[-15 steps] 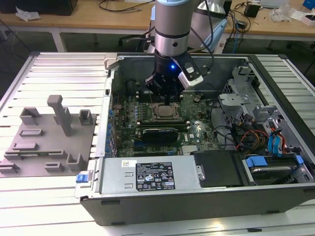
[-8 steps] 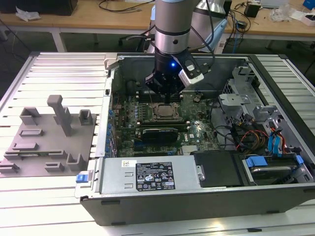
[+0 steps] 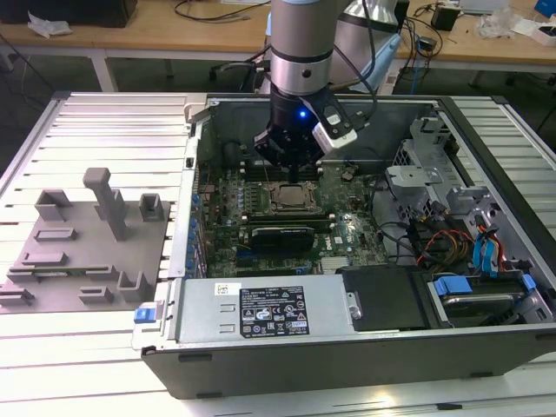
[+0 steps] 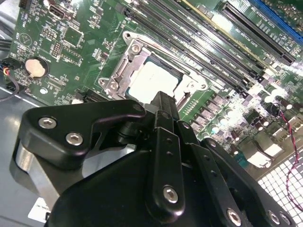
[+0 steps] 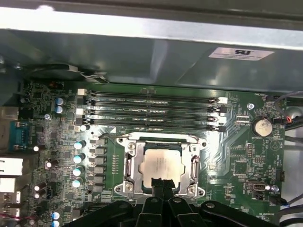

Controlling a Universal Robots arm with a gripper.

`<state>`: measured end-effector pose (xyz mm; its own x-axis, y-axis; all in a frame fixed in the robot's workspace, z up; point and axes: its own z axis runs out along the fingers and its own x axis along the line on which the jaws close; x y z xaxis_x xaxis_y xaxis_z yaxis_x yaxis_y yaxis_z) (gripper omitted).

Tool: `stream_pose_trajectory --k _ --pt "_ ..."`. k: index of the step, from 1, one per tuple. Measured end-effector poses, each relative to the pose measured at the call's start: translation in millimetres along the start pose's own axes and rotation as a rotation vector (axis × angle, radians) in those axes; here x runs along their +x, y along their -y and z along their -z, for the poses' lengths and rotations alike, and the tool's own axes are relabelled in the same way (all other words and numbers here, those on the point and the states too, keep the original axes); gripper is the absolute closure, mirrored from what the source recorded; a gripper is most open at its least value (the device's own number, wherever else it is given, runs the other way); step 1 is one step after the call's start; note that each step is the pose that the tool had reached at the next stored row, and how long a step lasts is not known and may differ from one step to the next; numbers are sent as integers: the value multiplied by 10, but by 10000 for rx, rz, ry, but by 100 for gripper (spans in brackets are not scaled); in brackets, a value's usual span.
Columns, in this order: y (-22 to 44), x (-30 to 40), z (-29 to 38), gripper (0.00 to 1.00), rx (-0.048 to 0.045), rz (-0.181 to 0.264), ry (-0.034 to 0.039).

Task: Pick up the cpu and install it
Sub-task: 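Install the first cpu locking lever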

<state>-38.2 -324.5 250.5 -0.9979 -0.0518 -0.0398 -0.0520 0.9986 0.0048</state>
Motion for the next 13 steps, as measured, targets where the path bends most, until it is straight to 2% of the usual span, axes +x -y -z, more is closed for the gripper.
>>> stream_pose_trajectory --k 5,7,9,13 --pt "-7 82 3 89 -1 0 1" --pt "-11 139 6 89 0 1 0" --pt "-20 233 9 89 -1 -1 1" --pt "-34 343 13 89 -1 -1 1"
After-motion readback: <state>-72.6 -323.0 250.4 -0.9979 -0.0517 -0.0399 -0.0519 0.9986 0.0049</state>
